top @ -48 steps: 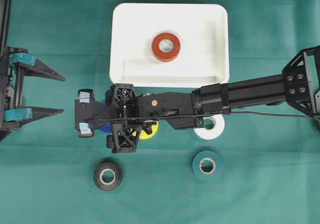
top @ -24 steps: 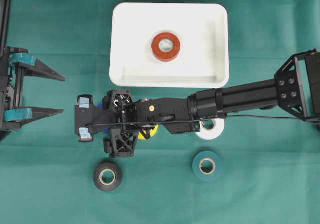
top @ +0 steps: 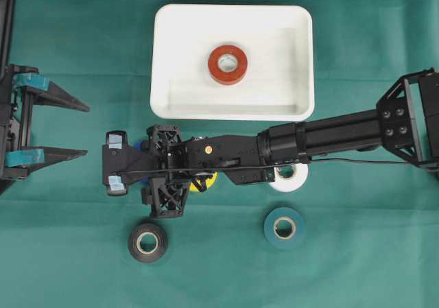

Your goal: Pick up the tape from a random location and place it into the white case.

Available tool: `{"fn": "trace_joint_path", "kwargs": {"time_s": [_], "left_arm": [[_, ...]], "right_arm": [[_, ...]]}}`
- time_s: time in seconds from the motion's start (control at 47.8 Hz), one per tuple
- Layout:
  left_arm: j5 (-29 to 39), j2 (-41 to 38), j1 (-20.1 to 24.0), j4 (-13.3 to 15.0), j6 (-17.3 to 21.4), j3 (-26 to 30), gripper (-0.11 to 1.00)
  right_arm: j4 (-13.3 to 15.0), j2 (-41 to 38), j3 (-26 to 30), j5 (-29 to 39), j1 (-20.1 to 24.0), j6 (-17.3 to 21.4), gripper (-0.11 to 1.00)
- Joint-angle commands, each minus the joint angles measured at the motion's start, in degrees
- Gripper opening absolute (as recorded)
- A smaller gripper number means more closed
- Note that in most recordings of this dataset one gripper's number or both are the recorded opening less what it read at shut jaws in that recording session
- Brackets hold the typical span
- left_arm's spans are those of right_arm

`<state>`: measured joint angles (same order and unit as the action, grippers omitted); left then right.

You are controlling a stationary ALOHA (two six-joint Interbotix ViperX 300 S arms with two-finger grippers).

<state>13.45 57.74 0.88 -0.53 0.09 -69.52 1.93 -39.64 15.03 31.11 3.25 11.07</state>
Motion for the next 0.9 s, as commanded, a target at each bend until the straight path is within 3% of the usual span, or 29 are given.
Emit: {"fn": "trace_joint_path", "kwargs": {"time_s": [0.0,0.523,0.878], "left_arm": [[-0.18,-0.53,0.00,0.09,-0.09,0.62,0.97],[-0.18,-0.53,0.00,0.09,0.00,0.53,0.97],[-0.18,-0.53,0.00,0.09,-0.09,0.53,0.97]], "right_arm": [[0.00,0.70,0.62,-0.53,-0.26,-0.09,0.52],[0.00,1.23,0.62,-0.09,-0.18,-0.09,0.43],[0.09,6.15,0.53,2.99,0.00,-0.18,0.35]]}}
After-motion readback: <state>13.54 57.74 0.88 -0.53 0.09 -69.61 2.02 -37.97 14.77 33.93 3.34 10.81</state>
